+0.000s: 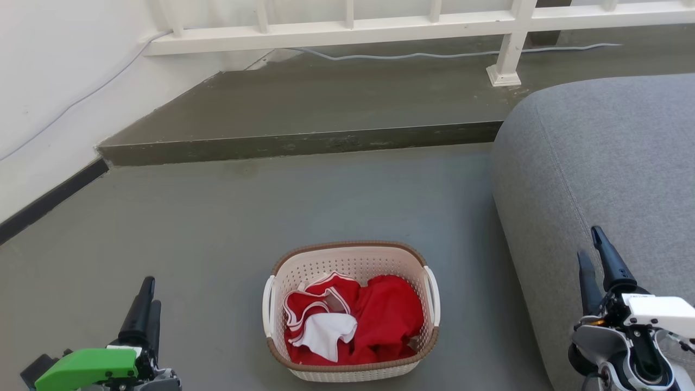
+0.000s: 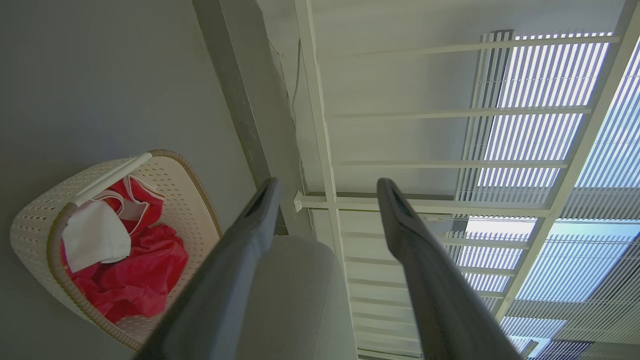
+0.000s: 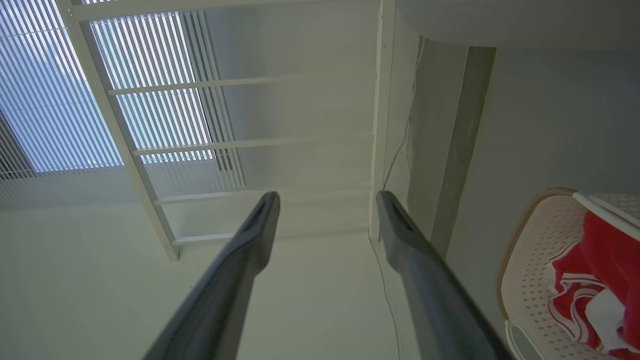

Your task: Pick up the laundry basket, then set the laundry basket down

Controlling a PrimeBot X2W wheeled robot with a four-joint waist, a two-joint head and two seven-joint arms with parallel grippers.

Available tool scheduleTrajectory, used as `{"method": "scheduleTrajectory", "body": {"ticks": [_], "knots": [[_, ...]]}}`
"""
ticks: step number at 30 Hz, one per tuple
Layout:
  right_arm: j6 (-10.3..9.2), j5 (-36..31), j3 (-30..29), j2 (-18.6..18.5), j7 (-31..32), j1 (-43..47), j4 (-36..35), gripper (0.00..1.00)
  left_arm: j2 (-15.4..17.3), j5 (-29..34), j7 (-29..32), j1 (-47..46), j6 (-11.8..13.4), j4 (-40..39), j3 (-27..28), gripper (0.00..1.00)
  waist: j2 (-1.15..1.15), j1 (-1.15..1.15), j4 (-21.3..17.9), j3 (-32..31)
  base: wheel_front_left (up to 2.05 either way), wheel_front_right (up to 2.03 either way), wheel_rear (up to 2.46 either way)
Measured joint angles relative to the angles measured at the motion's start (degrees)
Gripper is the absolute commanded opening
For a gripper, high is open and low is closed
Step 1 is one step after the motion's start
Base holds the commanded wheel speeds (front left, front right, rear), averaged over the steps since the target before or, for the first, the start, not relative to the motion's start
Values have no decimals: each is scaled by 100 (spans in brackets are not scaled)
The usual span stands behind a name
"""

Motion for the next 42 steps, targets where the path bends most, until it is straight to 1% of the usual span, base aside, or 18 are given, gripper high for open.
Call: {"method": "scheduleTrajectory", "body": {"ticks": [3,11,13,16,26,30,32,35,42], "knots": [[0,-145,82,-53,-59,-16,-96,100,32,136,-77,-2,0,-87,-78,100,0,0,1,7,0,0,0],[0,-622,339,-204,-259,-32,-293,100,211,776,-259,-20,0,-138,-309,100,0,0,8,31,0,0,0],[1,-859,430,-294,-319,-48,-325,100,236,1068,-319,-25,0,-137,-367,100,0,0,11,37,0,0,0],[1,-1031,499,-305,-419,-54,-353,100,320,1349,-371,-36,1,-137,-413,100,0,0,13,42,0,0,0],[-5,-2201,781,-637,-615,-136,-355,100,366,2396,-571,-143,101,-319,-556,100,0,0,22,42,0,0,0],[-101,-2646,918,-683,-708,-160,-387,100,383,2819,-649,-144,192,-333,-690,100,0,0,24,38,0,0,0],[-113,-2853,979,-691,-738,-163,-394,100,386,3019,-671,-144,207,-352,-719,100,0,0,24,37,0,0,0],[-199,-3105,1046,-697,-814,-196,-448,100,391,3321,-756,-147,257,-402,-757,100,0,0,24,35,0,0,0],[-256,-3659,1209,-695,-955,-259,-524,100,378,3883,-899,-154,354,-483,-877,100,0,0,23,32,0,0,0]]}}
